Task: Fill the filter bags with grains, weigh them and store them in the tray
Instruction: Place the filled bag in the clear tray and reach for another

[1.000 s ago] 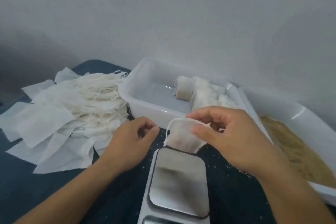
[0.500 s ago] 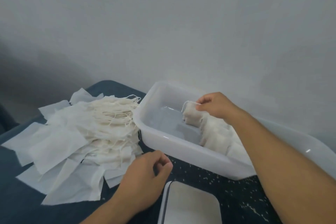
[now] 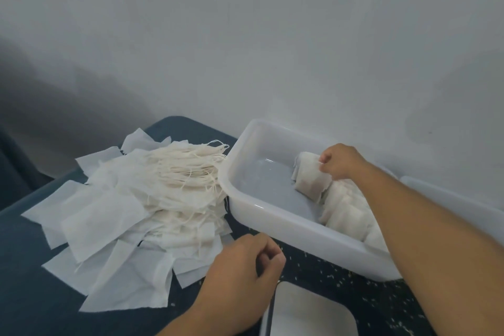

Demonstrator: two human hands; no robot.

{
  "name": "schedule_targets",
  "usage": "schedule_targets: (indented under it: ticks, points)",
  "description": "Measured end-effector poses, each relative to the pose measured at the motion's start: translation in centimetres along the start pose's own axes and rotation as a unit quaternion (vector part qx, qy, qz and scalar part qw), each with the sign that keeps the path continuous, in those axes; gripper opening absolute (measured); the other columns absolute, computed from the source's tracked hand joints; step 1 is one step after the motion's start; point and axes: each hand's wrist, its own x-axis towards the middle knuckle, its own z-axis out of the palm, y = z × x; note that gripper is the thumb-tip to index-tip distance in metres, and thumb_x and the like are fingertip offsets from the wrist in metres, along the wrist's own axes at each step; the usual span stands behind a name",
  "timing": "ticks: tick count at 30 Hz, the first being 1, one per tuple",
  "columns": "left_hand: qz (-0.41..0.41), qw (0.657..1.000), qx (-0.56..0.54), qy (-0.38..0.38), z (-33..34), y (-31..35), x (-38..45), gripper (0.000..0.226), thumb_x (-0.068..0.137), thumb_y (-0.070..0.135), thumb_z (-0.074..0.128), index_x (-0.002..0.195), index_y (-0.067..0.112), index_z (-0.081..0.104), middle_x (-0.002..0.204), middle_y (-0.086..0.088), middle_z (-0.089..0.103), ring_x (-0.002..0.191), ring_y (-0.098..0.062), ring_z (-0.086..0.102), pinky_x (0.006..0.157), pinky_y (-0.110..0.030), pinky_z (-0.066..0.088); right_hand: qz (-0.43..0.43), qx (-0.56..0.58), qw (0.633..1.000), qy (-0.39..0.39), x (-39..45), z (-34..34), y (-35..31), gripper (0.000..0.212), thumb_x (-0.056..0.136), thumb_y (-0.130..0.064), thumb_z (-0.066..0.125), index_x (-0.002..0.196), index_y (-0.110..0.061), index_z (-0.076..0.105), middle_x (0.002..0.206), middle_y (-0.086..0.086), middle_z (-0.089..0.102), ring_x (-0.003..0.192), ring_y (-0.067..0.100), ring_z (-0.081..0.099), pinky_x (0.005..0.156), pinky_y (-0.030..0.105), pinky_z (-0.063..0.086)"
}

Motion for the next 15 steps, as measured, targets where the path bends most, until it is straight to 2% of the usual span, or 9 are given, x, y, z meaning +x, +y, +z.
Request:
schedule_targets:
  ticks: [2,6,8,11,13,15]
  points:
    - [0.001,1.000,0.005,0.002,0.0,-0.1,0.0,0.012,0.095,0.048,0.059,0.083,0.044,0.060,0.085,0.021,0.060,0.075,0.003,0.056,0.061,-0.011,0.039,0.015,0.029,0.999,0.009,0.2,0.2,-0.1,0.016,0.090,-0.018,0.073,0.107,-0.020,0.075,0.096,0.000,0.077,0.080,0.019,0.076,0.087,0.037,0.061]
    - [0.002,1.000,0.006,-0.001,-0.2,0.0,-0.1,0.012,0.094,0.047,0.058,0.084,0.042,0.061,0.087,0.022,0.061,0.078,0.002,0.057,0.064,-0.014,0.043,0.048,0.134,0.990,-0.020,-0.1,-0.2,-0.9,0.049,0.083,-0.010,0.083,0.127,-0.021,0.066,0.122,0.006,0.062,0.102,0.025,0.068,0.062,0.032,0.059]
    - [-0.001,1.000,0.008,-0.003,-0.1,0.2,-0.2,0.013,0.094,0.047,0.056,0.086,0.039,0.062,0.088,0.021,0.062,0.081,0.000,0.058,0.069,-0.018,0.050,0.053,0.158,0.985,-0.034,-0.3,-0.9,-1.2,0.059,0.080,-0.003,0.083,0.134,-0.018,0.063,0.129,0.009,0.057,0.110,0.028,0.063,0.069,0.036,0.061]
    - [-0.005,1.000,-0.002,-0.004,-0.2,0.4,-0.4,0.013,0.094,0.047,0.056,0.089,0.037,0.063,0.086,0.017,0.064,0.081,-0.001,0.060,0.072,-0.021,0.054,0.062,0.184,0.980,-0.044,-0.9,-1.9,-0.8,0.057,0.080,0.005,0.080,0.133,-0.010,0.065,0.130,0.015,0.058,0.114,0.028,0.060,0.089,0.042,0.060]
    - [-0.004,1.000,-0.010,-0.001,-0.3,0.4,-0.3,0.012,0.094,0.045,0.056,0.090,0.037,0.063,0.086,0.016,0.064,0.080,-0.003,0.060,0.072,-0.022,0.055,0.069,0.157,0.985,-0.034,-1.5,-2.2,-0.4,0.053,0.082,0.002,0.079,0.132,-0.008,0.065,0.128,0.015,0.060,0.113,0.028,0.059,0.095,0.042,0.054]
    - [-0.009,1.000,-0.017,0.002,-0.6,0.5,-0.2,0.011,0.094,0.044,0.056,0.092,0.036,0.064,0.086,0.016,0.064,0.080,-0.003,0.060,0.073,-0.023,0.055,0.052,0.084,0.995,0.020,-2.4,-2.6,-1.2,0.049,0.087,-0.010,0.077,0.134,-0.010,0.064,0.134,0.014,0.062,0.121,0.031,0.058,0.102,0.038,0.046]
